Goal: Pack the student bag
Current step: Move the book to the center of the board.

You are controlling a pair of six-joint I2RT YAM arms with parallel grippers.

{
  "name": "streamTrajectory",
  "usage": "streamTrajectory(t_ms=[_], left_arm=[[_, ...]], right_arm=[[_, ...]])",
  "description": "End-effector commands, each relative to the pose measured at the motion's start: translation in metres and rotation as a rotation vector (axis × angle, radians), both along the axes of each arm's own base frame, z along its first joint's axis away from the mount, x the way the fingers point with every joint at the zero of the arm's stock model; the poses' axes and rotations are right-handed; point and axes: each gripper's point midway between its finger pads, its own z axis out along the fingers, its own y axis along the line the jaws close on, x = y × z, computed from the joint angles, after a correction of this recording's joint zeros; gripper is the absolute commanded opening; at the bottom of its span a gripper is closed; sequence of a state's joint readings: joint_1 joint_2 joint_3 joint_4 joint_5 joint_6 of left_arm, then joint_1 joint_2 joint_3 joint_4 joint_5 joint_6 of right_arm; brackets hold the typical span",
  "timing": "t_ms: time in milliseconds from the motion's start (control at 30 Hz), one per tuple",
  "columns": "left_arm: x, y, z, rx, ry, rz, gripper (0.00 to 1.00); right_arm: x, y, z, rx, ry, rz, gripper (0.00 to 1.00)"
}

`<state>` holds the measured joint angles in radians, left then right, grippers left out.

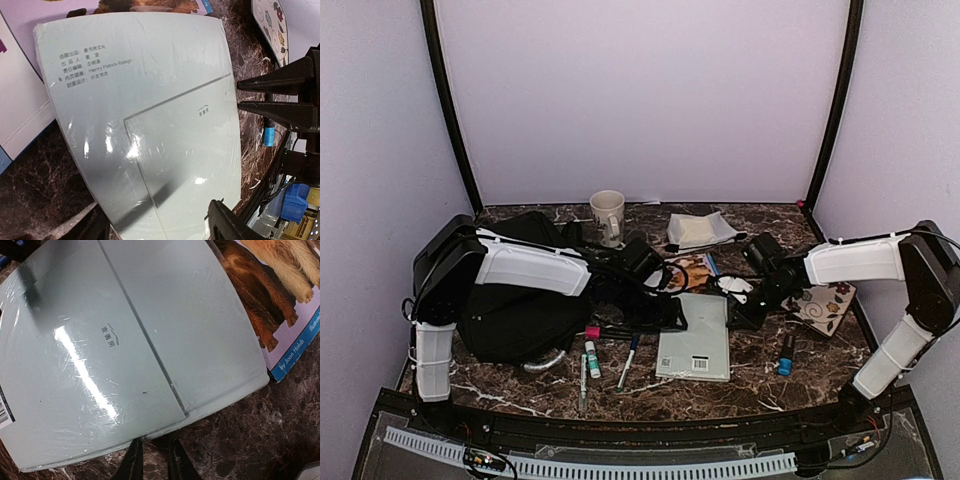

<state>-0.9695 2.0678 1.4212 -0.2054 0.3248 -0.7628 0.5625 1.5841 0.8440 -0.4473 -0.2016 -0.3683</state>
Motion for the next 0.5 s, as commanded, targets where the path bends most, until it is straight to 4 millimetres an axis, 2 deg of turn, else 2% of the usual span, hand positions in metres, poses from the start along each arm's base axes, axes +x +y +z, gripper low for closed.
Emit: streamTrajectory(t_ms=[0, 300, 400, 467], left_arm=[[-0.011, -0.005, 0.010, -0.052, 0.026, -0.009, 0.71], [-0.011, 0.021, 0.000, -0.030, 0.061, 0.109, 0.73], [-0.011, 0.016, 0.005, -0.108, 0.082, 0.106, 0.73], [-0.013, 0.012, 0.000, -0.140, 0.128, 0.104, 0.72]], right_arm=[[0.019, -0.024, -0.024, -0.131, -0.076, -0.071, 0.18], [0.014, -0.025, -0.033, -0.148, -0.042, -0.060, 0.19], [0.013, -0.025, -0.033, -0.145, -0.040, -0.059, 0.19], [0.013, -0.024, -0.033, -0.142, -0.036, -0.058, 0.19]])
